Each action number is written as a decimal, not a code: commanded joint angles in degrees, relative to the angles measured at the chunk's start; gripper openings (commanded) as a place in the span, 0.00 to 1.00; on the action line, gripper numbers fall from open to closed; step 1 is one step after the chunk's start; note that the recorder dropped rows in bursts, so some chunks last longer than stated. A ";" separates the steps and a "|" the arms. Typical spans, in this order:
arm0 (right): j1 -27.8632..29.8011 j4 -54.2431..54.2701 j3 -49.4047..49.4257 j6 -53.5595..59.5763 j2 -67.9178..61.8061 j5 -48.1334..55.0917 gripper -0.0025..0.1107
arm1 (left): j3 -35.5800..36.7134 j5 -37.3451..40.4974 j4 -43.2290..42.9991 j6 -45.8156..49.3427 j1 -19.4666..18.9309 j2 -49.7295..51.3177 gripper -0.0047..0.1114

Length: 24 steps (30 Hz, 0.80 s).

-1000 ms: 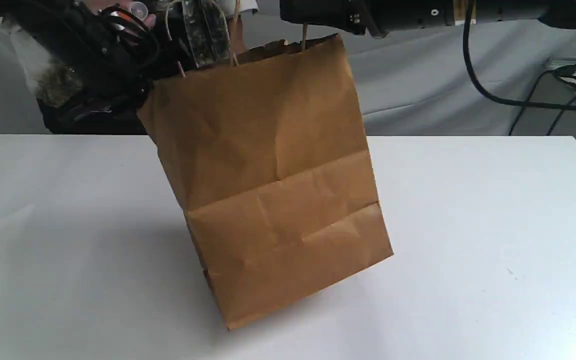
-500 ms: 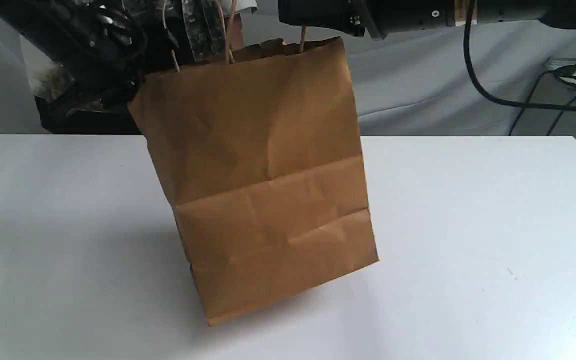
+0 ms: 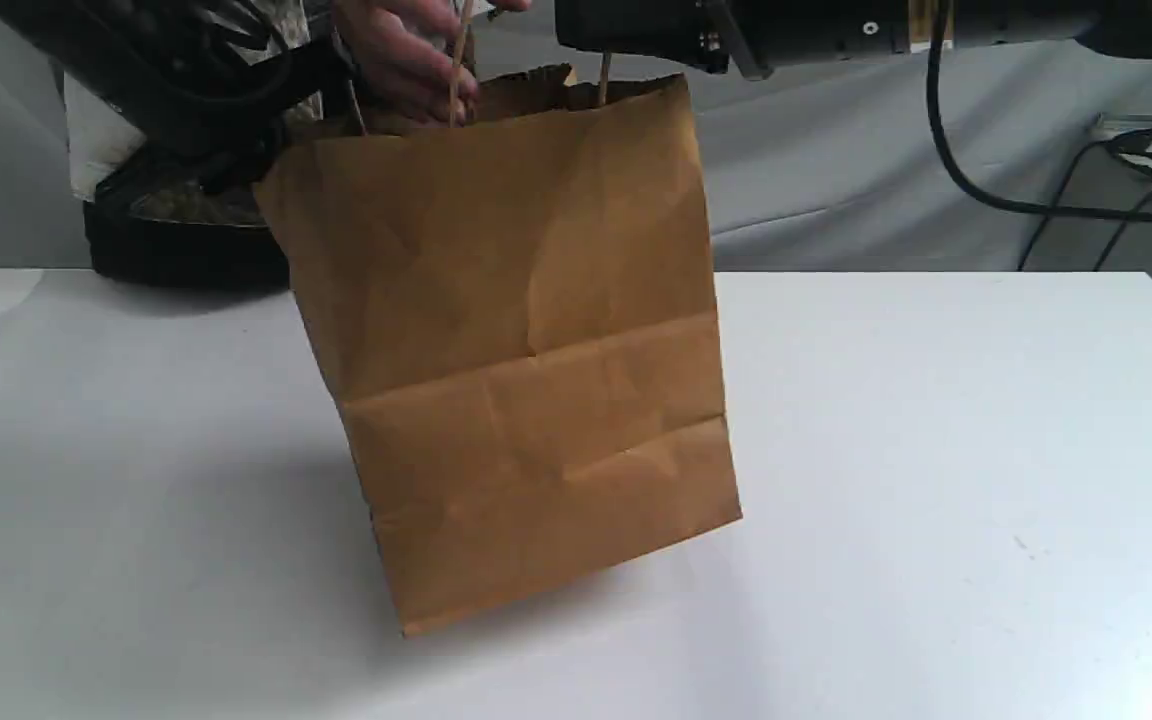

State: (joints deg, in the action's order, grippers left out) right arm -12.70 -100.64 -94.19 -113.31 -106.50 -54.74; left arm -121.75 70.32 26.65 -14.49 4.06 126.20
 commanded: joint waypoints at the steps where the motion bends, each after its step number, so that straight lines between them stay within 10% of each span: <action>1: 0.13 0.70 -0.27 0.67 0.07 -0.30 0.02 | -0.44 -0.36 0.27 0.05 -0.10 -0.68 0.04; 24: 0.13 0.70 -0.27 6.64 0.35 -10.79 0.02 | -0.52 -0.36 -0.77 5.76 -0.10 -4.25 0.04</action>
State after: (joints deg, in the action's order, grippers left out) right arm -12.70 -100.64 -94.19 -108.12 -106.50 -64.62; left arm -121.97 70.42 25.91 -9.45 4.06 123.11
